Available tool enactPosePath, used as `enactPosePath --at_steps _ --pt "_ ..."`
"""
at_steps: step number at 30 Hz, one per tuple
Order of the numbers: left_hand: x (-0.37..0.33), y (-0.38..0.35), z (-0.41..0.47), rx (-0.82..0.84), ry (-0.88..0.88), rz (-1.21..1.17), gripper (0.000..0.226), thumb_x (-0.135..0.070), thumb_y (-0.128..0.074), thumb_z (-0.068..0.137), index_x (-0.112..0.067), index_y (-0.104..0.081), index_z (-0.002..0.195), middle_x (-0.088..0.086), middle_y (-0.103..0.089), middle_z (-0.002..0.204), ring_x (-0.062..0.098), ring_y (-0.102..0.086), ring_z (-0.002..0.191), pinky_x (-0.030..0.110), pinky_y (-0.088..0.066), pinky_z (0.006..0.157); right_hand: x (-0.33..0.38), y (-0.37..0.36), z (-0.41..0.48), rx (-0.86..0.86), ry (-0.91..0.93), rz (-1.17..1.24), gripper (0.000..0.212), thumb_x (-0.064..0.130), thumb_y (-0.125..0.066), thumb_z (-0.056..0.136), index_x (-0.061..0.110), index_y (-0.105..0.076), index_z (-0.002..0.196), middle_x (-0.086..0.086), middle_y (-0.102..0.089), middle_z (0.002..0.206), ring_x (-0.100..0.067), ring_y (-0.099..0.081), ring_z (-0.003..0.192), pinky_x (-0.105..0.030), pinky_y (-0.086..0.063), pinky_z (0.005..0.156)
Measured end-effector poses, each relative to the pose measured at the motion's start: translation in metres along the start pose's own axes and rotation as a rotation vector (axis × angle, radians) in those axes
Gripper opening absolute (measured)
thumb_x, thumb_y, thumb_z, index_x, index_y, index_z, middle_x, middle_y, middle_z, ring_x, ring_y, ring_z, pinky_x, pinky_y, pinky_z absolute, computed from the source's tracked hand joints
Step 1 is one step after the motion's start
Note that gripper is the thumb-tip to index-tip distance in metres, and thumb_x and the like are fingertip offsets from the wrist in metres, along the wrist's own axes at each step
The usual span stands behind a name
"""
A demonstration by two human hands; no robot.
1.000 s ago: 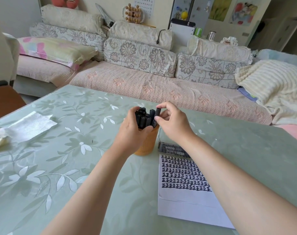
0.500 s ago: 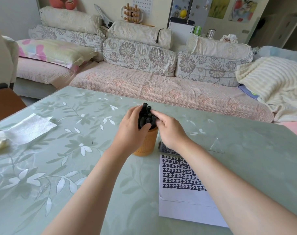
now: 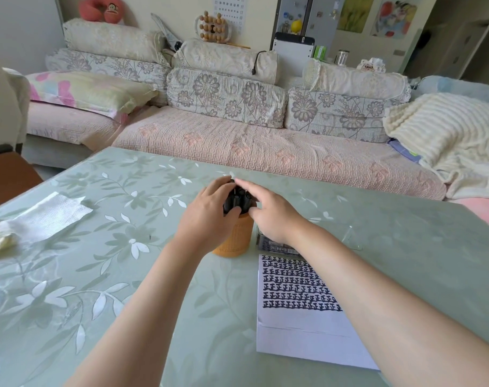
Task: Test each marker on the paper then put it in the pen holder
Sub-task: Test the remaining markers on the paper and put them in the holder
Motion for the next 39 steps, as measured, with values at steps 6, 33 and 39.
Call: enactPosePath --at_steps 6,33,39 --pt "-0.004 0.003 -0.005 -0.082 -0.068 0.033 0.054 -0.029 -0.059 0.088 -0.023 -0.046 0.139 -0.004 -0.042 0.145 0.019 -0.035 0.132 0.039 -0.035 0.109 -0.018 0.004 -0.007 -0.018 -0.072 0.028 0.071 0.008 -0.047 0.095 0.039 -0.019 0.154 0.009 -0.031 0.157 -0.007 -0.033 0.142 -0.033 -0.030 0.116" --pt "-0.006 -0.096 -0.077 0.324 -0.228 0.242 0.038 -0.043 -0.039 0.092 -0.033 -0.051 0.126 -0.014 -0.052 0.121 0.013 -0.042 0.111 0.031 -0.037 0.088 -0.102 0.026 -0.037 0.110 -0.167 -0.444 0.035 0.026 -0.038 0.104 0.019 -0.059 0.131 -0.005 -0.053 0.134 -0.024 -0.045 0.129 -0.034 -0.033 0.107" --pt "-0.008 -0.088 -0.074 0.273 -0.151 0.065 0.041 -0.028 -0.052 0.092 -0.021 -0.049 0.131 -0.006 -0.057 0.119 0.017 -0.052 0.112 0.034 -0.046 0.092 -0.089 0.037 -0.056 -0.042 -0.057 -0.427 0.024 0.024 -0.048 0.099 0.024 -0.064 0.118 0.003 -0.054 0.112 -0.022 -0.056 0.106 -0.036 -0.044 0.092"
Point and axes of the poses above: each hand's wrist, its own z-axis towards the middle knuckle, its own y-axis out of the back of the hand, x = y × z, the point moved 5 cm from there along z, towards the middle knuckle
